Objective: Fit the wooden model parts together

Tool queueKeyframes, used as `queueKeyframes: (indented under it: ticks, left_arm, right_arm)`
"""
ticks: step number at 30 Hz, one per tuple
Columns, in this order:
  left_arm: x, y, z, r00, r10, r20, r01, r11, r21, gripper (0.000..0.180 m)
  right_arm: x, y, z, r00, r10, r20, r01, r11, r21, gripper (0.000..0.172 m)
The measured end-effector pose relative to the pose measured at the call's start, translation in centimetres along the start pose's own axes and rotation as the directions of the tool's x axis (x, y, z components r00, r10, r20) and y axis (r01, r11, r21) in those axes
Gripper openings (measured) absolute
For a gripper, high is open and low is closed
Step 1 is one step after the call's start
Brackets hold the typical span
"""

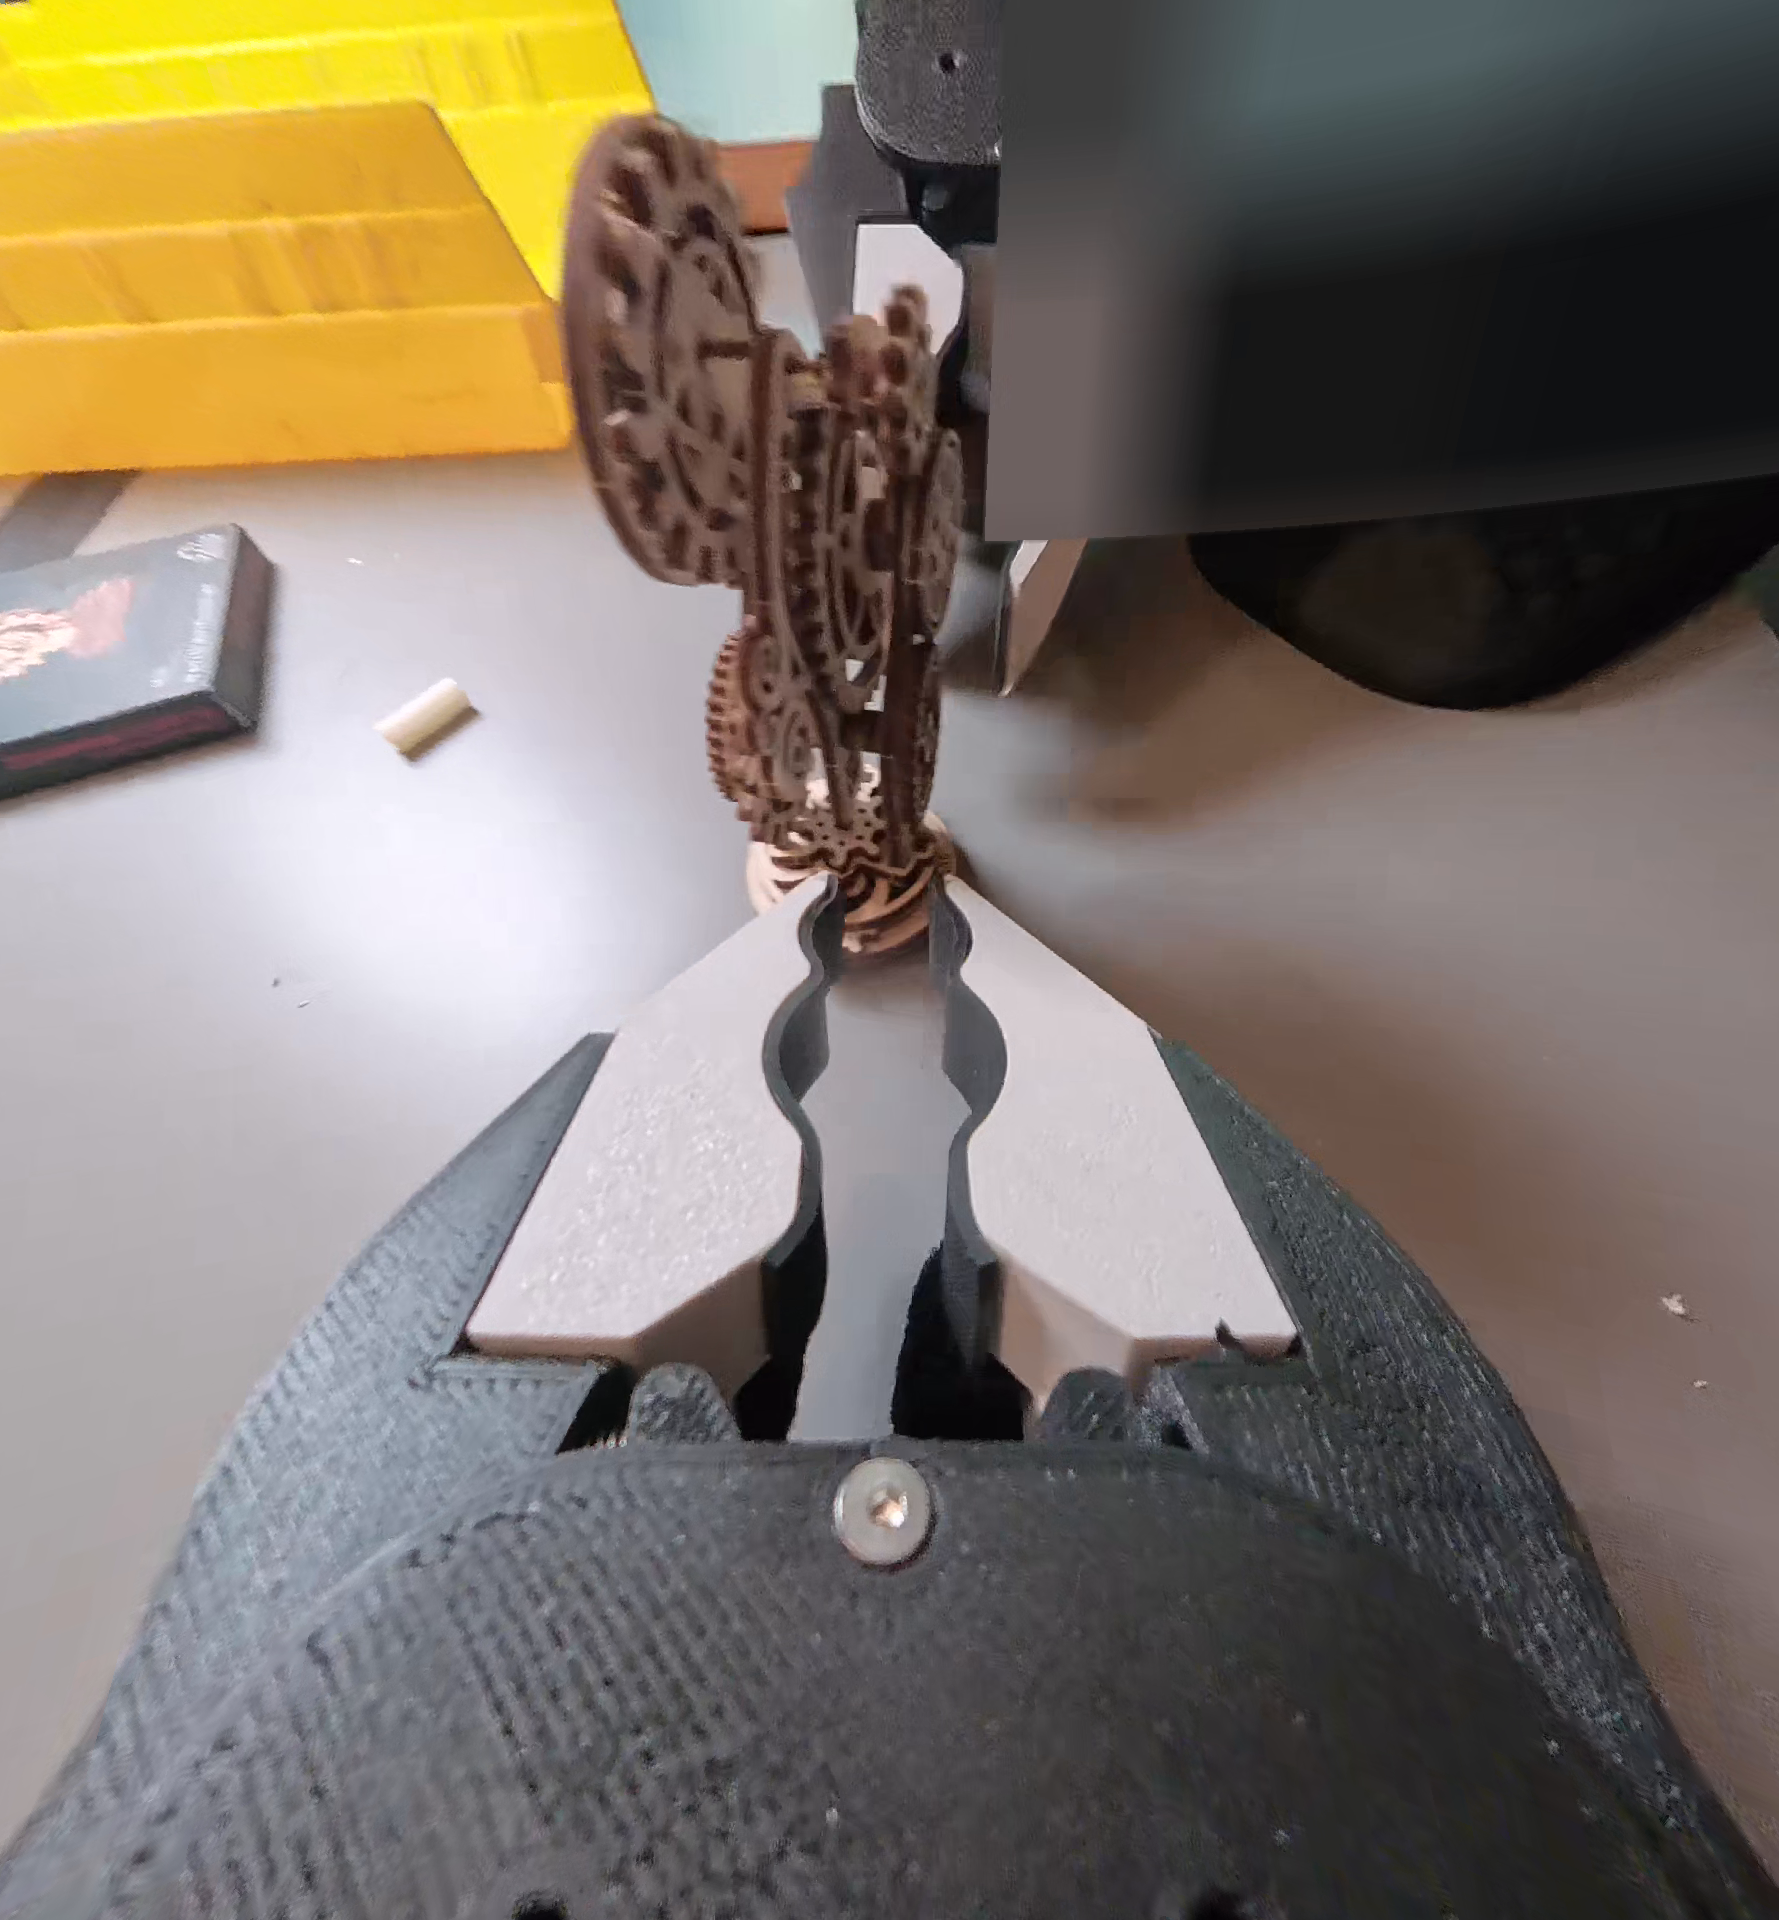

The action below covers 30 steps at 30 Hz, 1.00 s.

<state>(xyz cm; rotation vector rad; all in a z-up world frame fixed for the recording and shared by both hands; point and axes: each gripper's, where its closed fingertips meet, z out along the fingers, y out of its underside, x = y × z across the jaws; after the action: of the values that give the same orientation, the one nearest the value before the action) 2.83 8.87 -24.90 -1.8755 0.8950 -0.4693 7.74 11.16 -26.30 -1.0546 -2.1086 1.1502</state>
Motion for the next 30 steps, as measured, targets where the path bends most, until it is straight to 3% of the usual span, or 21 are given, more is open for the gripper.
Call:
queueKeyframes:
  ticks: [3, 11, 17, 30]
  left_arm:
    - [0.8, -0.2, 1.1, 0.999, 0.014, -0.032, -0.015, 1.000, -0.020, 0.015]
    - [0.2, -0.1, 2.3, 0.996, 0.064, 0.060, -0.062, 0.997, -0.037, 0.009]
    - [0.1, -0.3, 2.8, 0.995, 0.080, 0.063, -0.078, 0.996, -0.033, 0.007]
    - [-0.1, 0.0, 2.8, 0.990, 0.125, 0.068, -0.121, 0.991, -0.061, 0.006]
  right_arm:
    - [0.1, -0.6, 1.4, 1.000, 0.000, -0.025, 0.000, 1.000, -0.010, 0.014]
    - [1.0, -1.5, 2.0, 0.997, 0.032, -0.068, -0.030, 0.999, 0.040, 0.010]
    - [1.5, -1.4, 2.3, 0.996, 0.032, -0.087, -0.030, 0.999, 0.023, 0.010]
    - [1.7, -1.4, 2.9, 0.999, -0.037, -0.031, 0.037, 0.999, 0.006, 0.003]
